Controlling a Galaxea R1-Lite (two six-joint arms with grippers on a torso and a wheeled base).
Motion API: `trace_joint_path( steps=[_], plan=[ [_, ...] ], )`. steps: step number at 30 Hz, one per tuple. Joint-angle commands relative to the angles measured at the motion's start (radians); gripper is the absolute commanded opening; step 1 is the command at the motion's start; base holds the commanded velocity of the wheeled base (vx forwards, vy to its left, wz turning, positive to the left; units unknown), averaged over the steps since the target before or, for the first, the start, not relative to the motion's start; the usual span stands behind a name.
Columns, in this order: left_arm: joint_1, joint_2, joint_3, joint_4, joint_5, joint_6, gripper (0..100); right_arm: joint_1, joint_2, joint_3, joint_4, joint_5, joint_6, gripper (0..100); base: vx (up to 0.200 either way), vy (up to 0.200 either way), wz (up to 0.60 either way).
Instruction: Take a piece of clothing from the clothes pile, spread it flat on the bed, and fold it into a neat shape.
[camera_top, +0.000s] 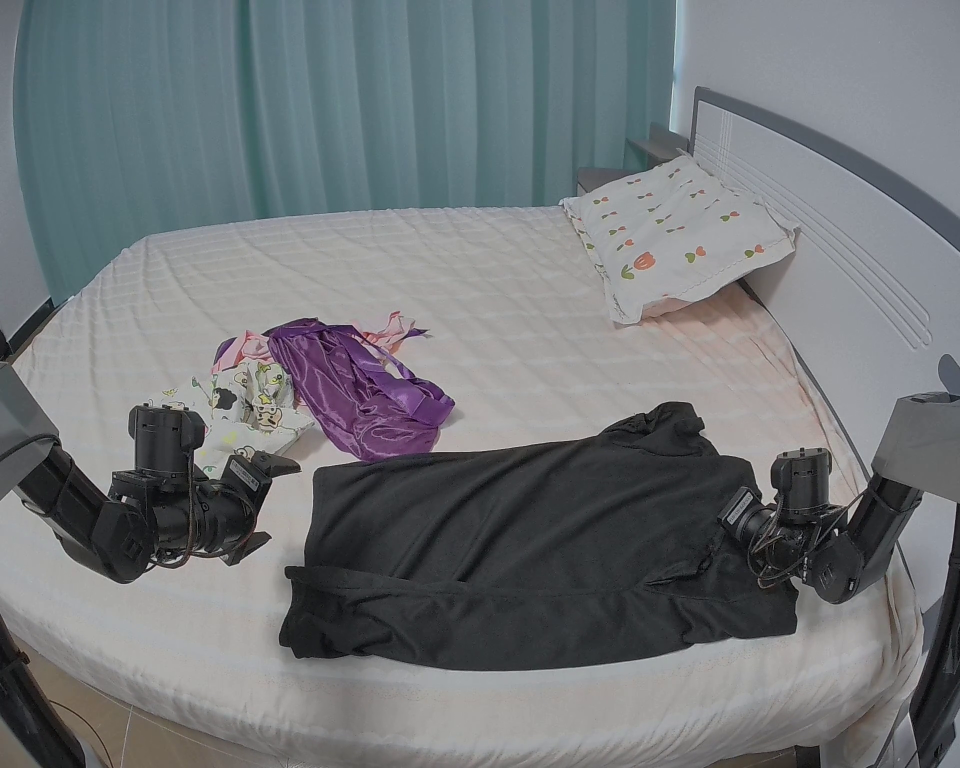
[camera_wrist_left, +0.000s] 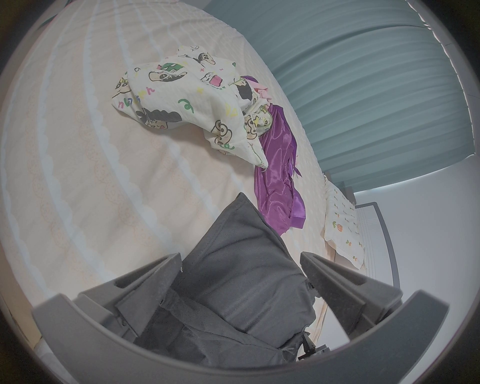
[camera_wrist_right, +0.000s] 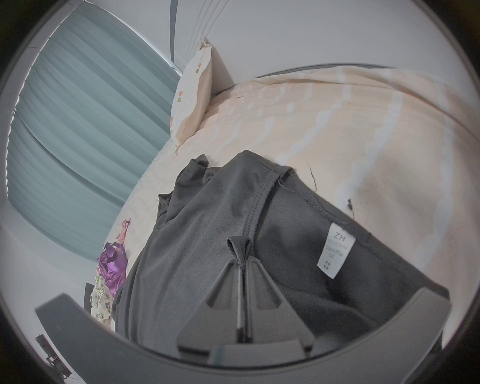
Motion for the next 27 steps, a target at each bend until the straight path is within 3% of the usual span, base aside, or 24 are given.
trace_joint_path(
  steps=[1,17,27],
  plan=[
    [-0.001,-0.002,0.0,0.001,0.0,-0.001,100,0.0,-0.064,0.026,0.01,0.0,-0.01,0,0.0,0.0,0.0],
    [-0.001,-0.006,0.003,0.002,0.0,-0.018,100,0.03,-0.364,0.248,0.128,0.002,-0.024,0,0.0,0.0,0.0],
    [-0.001,-0.006,0.003,0.002,0.0,-0.021,100,0.063,-0.453,0.401,0.135,0.003,-0.024,0,0.0,0.0,0.0]
  ],
)
